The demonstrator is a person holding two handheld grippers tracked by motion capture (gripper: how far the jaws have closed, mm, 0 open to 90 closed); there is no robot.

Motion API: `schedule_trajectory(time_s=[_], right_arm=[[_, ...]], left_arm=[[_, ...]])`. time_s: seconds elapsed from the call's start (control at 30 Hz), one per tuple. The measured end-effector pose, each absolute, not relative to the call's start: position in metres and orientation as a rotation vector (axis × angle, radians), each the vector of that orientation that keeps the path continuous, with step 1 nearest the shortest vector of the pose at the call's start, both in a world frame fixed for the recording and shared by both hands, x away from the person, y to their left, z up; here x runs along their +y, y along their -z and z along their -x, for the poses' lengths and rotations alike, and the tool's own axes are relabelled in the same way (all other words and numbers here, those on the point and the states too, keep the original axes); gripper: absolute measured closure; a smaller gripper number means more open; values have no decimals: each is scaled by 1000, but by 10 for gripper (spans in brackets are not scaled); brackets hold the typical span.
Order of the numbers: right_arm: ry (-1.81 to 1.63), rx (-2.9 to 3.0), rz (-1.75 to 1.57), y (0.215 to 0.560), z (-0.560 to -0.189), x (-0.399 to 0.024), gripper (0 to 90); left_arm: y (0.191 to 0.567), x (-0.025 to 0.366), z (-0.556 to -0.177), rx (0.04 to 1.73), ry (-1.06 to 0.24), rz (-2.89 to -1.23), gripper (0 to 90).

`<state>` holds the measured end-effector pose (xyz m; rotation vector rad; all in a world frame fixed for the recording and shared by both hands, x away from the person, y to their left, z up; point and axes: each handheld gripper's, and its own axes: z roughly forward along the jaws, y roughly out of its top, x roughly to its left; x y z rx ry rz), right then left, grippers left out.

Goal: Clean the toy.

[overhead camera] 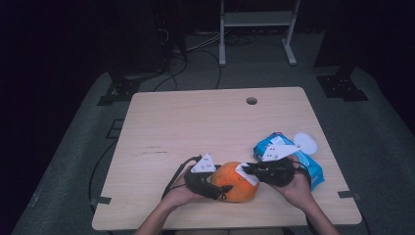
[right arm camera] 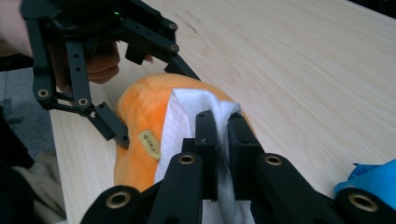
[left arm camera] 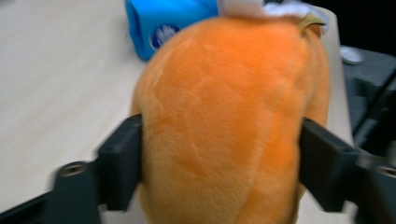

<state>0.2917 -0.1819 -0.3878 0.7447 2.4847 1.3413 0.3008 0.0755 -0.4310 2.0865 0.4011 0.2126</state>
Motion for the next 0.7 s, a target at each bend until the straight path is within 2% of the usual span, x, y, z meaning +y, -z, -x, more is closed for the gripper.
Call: schedule_trajectory(time_s=[0.07,0.13,0.47,0.7], right_arm=[[-1357,2458,-740,384,-291,-182,839],[-1356,2434,-742,381,-290,-183,839],[-1329,2460,-872,402,-304,-207,840],[-1333,2450,-780,390,-297,-190,840]], left_arm=[[428,73,-298,387,-341,-2071,336],[427,71,-298,372,-386,-2078,336],[435,84,-307,367,-284,-2067,263],[431,80,-306,396,-235,-2083,179]])
